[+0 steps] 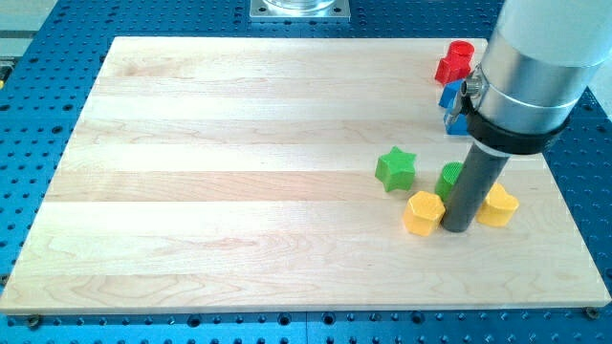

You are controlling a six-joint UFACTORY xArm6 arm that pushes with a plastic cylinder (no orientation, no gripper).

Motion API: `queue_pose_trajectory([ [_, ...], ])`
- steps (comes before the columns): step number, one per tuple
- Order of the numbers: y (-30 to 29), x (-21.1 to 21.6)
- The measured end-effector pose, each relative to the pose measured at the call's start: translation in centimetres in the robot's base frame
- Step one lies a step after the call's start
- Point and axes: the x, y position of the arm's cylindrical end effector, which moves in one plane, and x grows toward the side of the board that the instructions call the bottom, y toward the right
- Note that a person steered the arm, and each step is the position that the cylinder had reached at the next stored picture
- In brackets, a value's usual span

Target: Push the yellow heart below the green circle

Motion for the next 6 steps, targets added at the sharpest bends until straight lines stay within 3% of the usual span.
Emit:
queue_pose_trajectory([
  [1, 4.6, 2.4],
  [2, 8.5, 0.8],
  [4, -0.6, 0.4],
  [5, 6.2, -2.6],
  [6, 4.2, -9.8],
])
